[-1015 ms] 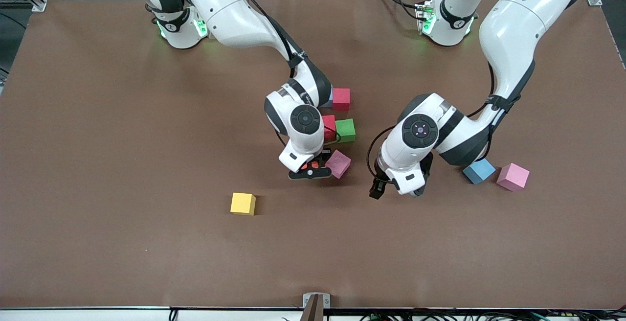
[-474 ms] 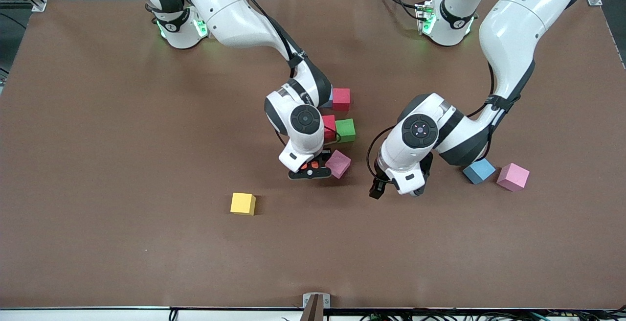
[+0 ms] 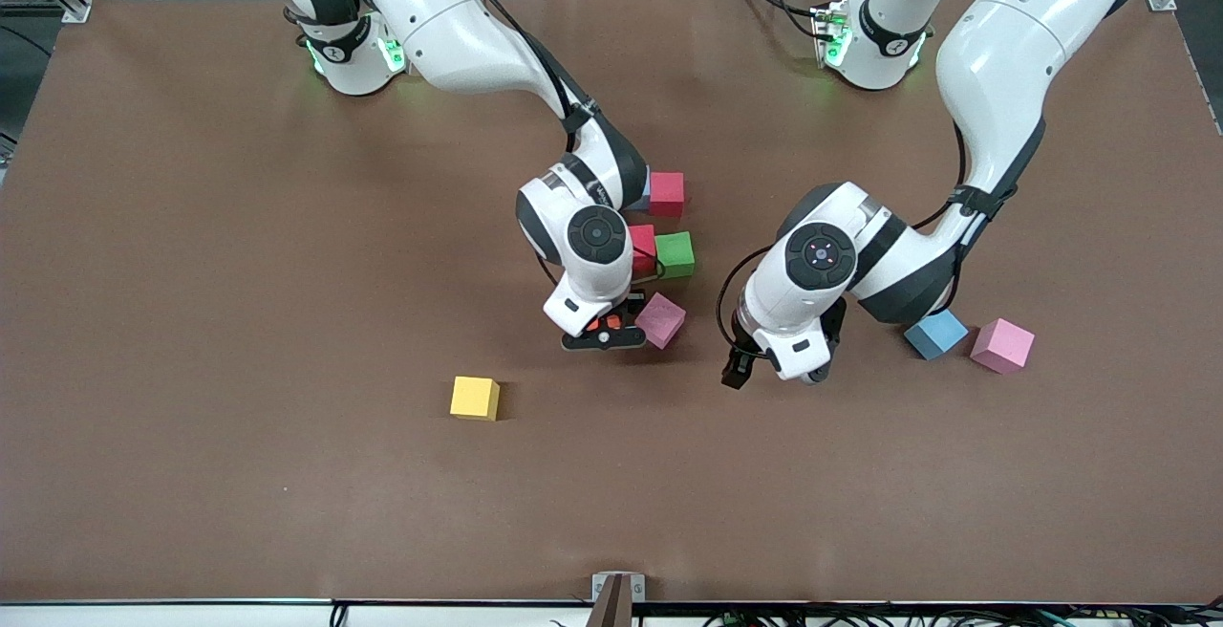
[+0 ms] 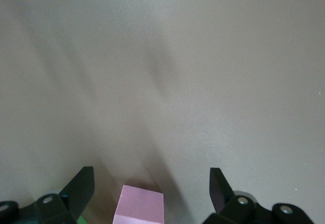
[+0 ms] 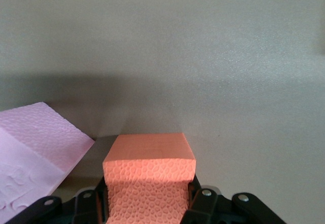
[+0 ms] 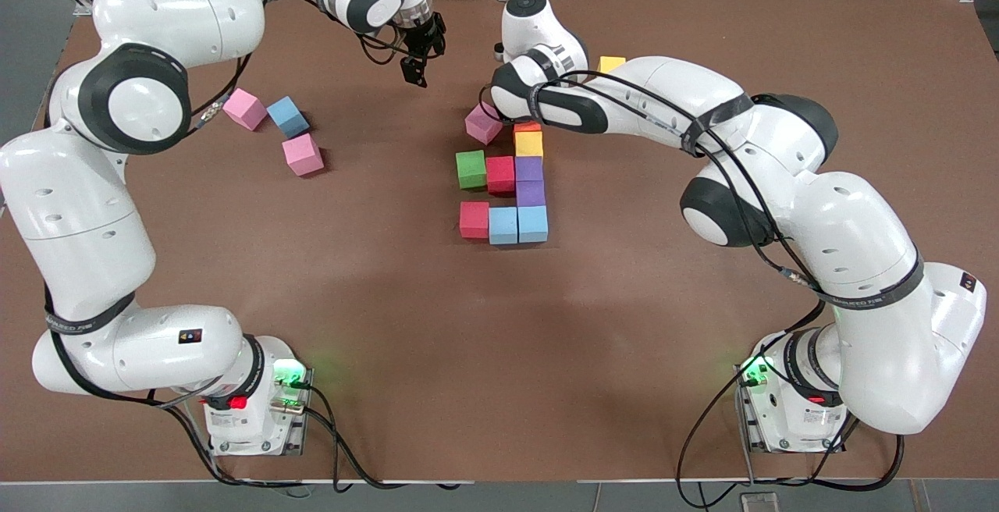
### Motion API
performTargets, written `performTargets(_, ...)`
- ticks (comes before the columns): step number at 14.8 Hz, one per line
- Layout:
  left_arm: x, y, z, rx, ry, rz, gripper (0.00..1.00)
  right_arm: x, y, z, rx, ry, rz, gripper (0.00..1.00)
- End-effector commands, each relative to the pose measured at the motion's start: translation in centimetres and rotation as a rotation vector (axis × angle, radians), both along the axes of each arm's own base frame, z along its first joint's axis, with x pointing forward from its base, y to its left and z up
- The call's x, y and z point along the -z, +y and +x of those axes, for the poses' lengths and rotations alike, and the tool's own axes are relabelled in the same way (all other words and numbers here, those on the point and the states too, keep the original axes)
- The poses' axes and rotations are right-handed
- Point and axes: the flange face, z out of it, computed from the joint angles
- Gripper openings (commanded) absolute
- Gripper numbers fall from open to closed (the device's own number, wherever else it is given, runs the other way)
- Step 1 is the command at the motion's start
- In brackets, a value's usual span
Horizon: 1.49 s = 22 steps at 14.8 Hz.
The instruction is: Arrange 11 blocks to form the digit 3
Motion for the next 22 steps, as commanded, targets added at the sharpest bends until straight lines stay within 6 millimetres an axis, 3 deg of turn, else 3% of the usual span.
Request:
performTargets(1, -0.6, 0.2, -0.3, 0.008, 0.005, 0.001, 1.00, 0.2, 0.1, 0.3, 0.016, 0.003, -0.005, 0.04)
performTargets(11, -0.6, 0.1, -0.3, 0.008, 0.004, 0.001, 1.00, -0.5, -0.2, 1.5, 0.056, -0.018, 0.013, 0.04)
performTargets(22, -1.1, 0.1, 0.0, 0.003, -0.002, -0.006, 1.00, 0.1, 0.1, 0.7, 0.062, 0.000, -0.001, 0.04)
